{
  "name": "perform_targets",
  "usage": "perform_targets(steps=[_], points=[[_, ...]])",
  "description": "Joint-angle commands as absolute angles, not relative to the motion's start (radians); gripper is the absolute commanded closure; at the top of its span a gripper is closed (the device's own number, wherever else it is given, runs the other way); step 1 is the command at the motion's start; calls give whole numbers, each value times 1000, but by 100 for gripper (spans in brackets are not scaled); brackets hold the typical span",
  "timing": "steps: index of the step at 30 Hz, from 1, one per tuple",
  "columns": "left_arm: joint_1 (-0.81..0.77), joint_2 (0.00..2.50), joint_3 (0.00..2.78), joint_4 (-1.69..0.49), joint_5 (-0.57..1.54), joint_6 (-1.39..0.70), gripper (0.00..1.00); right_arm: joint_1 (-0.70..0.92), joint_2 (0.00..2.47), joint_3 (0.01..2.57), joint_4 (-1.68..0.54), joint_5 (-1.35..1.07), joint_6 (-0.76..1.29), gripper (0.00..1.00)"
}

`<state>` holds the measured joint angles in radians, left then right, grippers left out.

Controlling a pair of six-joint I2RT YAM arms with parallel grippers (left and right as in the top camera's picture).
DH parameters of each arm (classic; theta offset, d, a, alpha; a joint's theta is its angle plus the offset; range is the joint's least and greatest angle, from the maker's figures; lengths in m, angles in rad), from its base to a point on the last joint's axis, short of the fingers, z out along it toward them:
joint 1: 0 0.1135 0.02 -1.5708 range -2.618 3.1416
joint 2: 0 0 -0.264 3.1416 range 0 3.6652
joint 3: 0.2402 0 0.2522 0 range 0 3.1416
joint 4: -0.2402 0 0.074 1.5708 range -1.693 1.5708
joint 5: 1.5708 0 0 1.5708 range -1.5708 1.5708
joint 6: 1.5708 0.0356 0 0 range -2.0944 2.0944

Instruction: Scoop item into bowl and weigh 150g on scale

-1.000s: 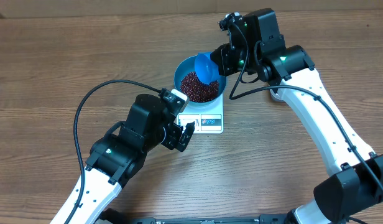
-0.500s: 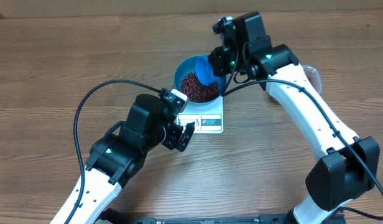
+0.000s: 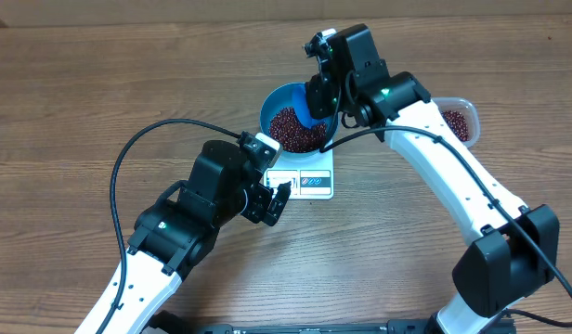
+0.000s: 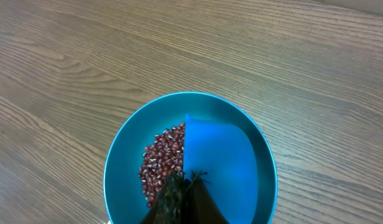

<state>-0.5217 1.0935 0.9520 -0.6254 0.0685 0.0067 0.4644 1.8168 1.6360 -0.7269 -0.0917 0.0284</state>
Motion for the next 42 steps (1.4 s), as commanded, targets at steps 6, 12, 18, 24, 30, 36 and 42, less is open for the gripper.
perform_targets(steps=[6, 12, 18, 24, 30, 36, 42], points=[[-516, 1092, 971, -625, 78, 19, 1, 511, 1843, 1643, -720, 0, 19, 96], [-516, 1092, 971, -625, 78, 20, 0, 516, 1873, 1643, -729, 20, 19, 96], [-516, 1092, 971, -625, 78, 19, 0, 517, 1887, 1643, -737, 42, 19, 96], [-516, 1092, 971, -625, 78, 20, 0, 519, 1922, 1643, -750, 44, 23, 96], [-516, 1092, 971, -625, 78, 19, 1, 549, 1925, 1643, -761, 39, 26, 96], [-516, 1092, 971, -625, 78, 19, 0, 549, 1909, 1645, -735, -1, 26, 96], [-516, 1092, 971, -625, 78, 19, 0, 541, 1877, 1645, -728, -1, 26, 96]])
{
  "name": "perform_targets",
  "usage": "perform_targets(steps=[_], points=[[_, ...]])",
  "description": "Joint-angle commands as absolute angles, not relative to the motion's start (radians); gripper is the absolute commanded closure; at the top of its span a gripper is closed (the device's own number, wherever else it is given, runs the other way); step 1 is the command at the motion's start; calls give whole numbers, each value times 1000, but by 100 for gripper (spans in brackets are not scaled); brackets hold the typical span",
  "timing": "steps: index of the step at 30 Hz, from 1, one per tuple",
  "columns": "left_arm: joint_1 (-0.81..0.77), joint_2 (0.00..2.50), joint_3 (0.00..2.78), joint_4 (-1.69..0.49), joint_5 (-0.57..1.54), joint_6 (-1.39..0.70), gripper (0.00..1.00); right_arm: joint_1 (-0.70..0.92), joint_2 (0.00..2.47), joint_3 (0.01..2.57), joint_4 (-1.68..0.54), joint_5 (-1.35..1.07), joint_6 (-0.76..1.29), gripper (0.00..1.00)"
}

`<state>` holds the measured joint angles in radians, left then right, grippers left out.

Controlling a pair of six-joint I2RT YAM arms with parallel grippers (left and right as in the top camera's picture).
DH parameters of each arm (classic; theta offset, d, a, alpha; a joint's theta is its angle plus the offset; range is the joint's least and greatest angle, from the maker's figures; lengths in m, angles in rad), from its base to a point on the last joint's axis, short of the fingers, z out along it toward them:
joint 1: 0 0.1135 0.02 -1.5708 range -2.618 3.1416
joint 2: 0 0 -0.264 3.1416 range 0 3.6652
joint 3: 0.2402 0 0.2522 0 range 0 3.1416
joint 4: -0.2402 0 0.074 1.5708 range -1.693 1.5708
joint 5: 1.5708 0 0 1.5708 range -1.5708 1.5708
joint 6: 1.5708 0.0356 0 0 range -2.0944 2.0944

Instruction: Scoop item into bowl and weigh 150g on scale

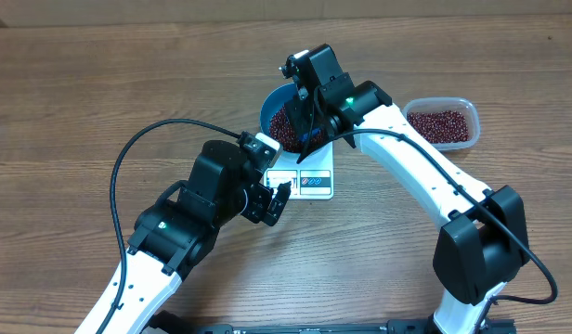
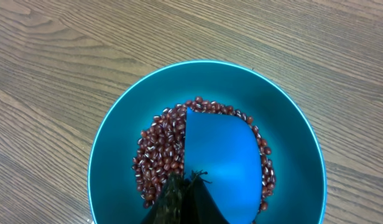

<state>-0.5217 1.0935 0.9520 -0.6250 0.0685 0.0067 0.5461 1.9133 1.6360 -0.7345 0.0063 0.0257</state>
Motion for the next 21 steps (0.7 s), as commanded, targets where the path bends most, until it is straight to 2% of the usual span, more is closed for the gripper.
perform_targets(steps=[1, 21], points=[[-516, 1092, 971, -625, 78, 19, 0, 541, 1872, 1645, -728, -1, 26, 96], [-516, 1093, 971, -625, 78, 19, 1, 541, 1741, 1645, -737, 52, 18, 96]])
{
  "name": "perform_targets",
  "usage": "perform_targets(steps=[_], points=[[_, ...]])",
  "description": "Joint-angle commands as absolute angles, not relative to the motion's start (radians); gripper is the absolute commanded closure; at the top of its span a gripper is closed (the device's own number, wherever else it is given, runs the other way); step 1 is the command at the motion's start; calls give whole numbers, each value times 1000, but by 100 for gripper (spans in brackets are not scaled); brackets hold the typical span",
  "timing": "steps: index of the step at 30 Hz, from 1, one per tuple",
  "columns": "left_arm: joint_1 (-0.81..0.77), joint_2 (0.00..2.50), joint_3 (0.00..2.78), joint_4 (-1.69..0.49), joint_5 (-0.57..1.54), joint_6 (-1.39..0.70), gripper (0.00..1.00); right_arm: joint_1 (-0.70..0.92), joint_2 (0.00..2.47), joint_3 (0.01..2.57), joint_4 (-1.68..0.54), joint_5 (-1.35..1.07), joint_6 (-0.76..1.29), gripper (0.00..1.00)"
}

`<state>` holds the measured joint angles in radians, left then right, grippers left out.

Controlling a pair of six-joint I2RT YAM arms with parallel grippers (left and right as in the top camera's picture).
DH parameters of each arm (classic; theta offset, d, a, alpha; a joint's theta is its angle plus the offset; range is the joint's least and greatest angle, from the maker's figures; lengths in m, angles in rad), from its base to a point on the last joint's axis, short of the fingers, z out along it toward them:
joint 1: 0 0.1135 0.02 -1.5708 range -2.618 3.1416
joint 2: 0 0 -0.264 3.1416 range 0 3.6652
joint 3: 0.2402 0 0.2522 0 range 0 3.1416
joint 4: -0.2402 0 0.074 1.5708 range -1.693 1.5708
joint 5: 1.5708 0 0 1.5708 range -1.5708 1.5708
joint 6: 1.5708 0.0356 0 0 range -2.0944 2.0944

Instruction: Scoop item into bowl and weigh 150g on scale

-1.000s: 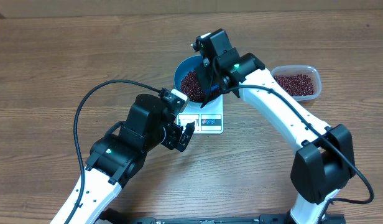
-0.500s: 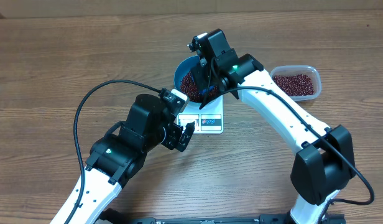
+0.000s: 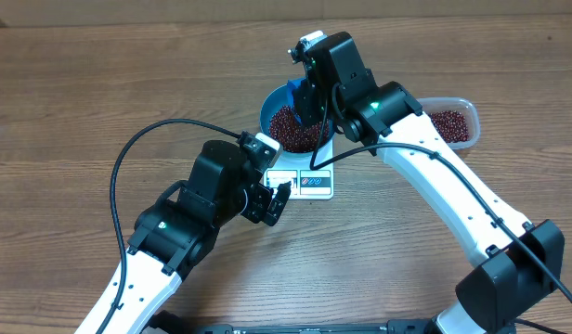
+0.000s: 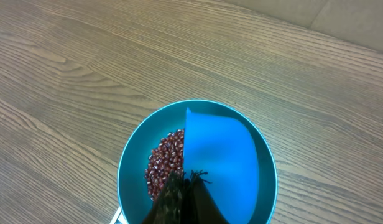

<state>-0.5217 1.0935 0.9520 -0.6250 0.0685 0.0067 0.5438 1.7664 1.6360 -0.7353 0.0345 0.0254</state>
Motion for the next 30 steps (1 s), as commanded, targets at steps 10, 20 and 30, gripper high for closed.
perform_targets(steps=[10, 20, 30], points=[[-516, 1106, 971, -625, 78, 19, 0, 553, 1741, 1645, -758, 196, -36, 96], [-516, 1114, 971, -625, 78, 19, 1, 555, 1741, 1645, -761, 198, -35, 96], [-516, 1131, 971, -630, 78, 19, 1, 555, 1741, 1645, -761, 198, -35, 96]])
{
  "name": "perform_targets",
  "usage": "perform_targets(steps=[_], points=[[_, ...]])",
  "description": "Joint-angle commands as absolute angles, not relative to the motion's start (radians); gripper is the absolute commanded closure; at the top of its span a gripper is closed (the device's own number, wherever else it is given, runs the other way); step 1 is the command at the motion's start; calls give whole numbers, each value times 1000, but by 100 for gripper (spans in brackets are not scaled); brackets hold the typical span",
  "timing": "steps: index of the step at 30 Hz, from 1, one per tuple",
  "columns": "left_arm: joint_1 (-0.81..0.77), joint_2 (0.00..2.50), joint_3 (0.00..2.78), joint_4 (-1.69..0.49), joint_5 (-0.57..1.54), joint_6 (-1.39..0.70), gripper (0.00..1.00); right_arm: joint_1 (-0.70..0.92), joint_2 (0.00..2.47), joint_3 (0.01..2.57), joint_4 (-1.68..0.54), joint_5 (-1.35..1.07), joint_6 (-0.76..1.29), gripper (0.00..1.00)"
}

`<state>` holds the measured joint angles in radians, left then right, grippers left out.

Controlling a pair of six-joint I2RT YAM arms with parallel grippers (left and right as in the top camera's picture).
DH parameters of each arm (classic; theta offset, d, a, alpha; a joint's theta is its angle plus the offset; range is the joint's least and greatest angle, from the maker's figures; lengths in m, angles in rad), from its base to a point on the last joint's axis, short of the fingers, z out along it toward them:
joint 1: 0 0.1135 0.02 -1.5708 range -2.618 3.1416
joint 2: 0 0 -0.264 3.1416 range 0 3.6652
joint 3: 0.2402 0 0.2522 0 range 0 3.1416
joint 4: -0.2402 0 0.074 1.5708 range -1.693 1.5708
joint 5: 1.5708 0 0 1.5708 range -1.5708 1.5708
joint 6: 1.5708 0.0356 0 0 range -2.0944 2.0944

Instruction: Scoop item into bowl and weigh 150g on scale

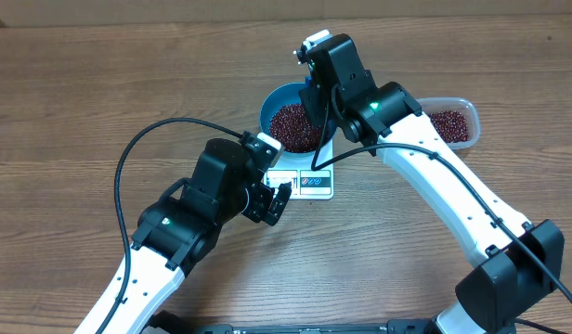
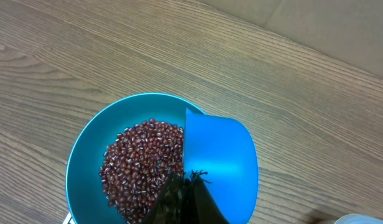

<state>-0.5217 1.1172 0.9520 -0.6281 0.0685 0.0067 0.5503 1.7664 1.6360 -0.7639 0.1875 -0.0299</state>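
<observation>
A blue bowl holding red beans stands on the white scale. In the wrist view, beans fill the left and middle of the bowl. My right gripper is shut on the handle of a blue scoop. The scoop hangs over the bowl's right rim, and its inside looks bare. From overhead, the right gripper sits above the bowl's far right edge. My left gripper rests by the scale's front left corner with nothing in it.
A clear tub of red beans stands to the right of the bowl, partly hidden by my right arm. A black cable loops over the table left of the left arm. Wood tabletop surrounds everything.
The right gripper and scoop have shifted from over the bowl's middle toward its right rim. More of the beans now show. The left arm has not moved.
At first the scoop hung over the right half of the bowl. Then it was lower, close above the beans near the bowl's middle. After that it was higher again, and now it is at the right rim.
</observation>
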Motion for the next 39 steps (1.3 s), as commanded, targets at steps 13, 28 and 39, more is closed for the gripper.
perform_targets(steps=[13, 28, 39], points=[[-516, 1145, 971, -630, 78, 20, 0, 555, 1741, 1645, -754, 179, -34, 96], [-516, 1146, 971, -622, 71, 22, 0, 594, 1741, 1645, -754, 233, -35, 96], [-516, 1146, 971, -623, 70, 22, 1, 594, 1741, 1645, -751, 196, -27, 96]])
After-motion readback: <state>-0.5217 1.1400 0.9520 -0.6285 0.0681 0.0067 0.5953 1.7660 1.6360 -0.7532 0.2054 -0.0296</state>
